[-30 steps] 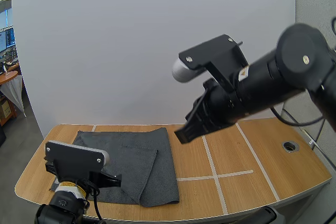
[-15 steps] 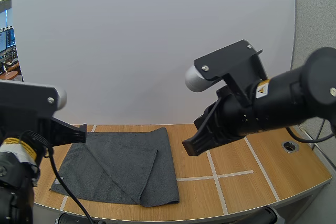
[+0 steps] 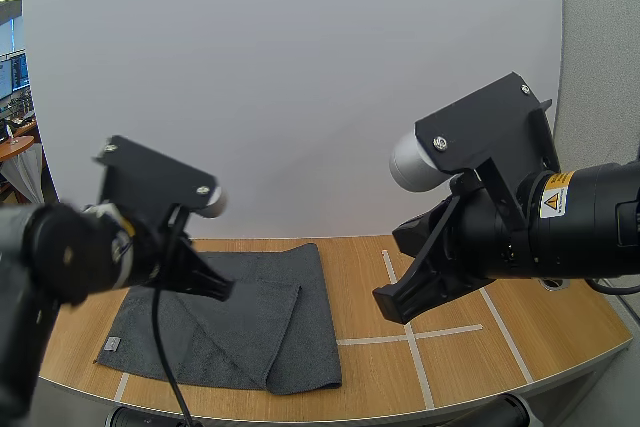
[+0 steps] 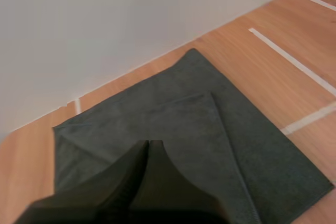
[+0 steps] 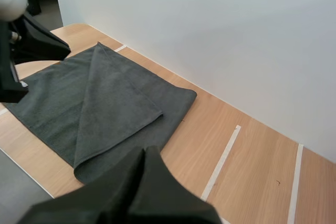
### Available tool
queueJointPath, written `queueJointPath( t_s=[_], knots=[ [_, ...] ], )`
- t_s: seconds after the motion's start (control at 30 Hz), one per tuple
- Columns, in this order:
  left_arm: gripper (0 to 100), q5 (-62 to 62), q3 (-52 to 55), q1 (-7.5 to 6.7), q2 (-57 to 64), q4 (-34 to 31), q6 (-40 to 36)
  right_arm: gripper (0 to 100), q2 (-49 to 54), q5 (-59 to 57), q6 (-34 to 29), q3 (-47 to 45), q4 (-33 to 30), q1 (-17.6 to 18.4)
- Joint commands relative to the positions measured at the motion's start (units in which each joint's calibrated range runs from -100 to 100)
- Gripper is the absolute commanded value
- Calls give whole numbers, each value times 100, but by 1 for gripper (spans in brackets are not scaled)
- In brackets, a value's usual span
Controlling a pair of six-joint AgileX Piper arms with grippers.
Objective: Fold the towel
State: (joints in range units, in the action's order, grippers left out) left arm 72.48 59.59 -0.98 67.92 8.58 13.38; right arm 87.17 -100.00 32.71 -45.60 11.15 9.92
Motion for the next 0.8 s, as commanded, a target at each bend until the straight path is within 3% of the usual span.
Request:
queueJointPath(
  t_s=[0.0, 0.53, 0.63, 0.67, 0.7, 0.77],
  knots=[
    [0, -344, -419, -15, -1205, 1129, 1232, 0, 51, 0, -30, 3, -45, -14],
    [0, -736, -1556, -33, -4500, 2171, 2489, 0, 51, 0, -116, 3, -166, -14],
    [18, -679, -1780, -118, -5001, 2231, 2635, 0, 51, 0, -141, 3, -166, -14],
    [30, -648, -1827, -145, -5122, 2231, 2647, 0, 51, 0, -141, 3, -177, -14],
    [44, -624, -1884, -185, -5261, 2231, 2659, 0, 51, 0, -141, 3, -191, -14],
    [84, -575, -1970, -269, -5510, 2231, 2659, 0, 51, 0, -141, 3, -191, -14]
  ],
)
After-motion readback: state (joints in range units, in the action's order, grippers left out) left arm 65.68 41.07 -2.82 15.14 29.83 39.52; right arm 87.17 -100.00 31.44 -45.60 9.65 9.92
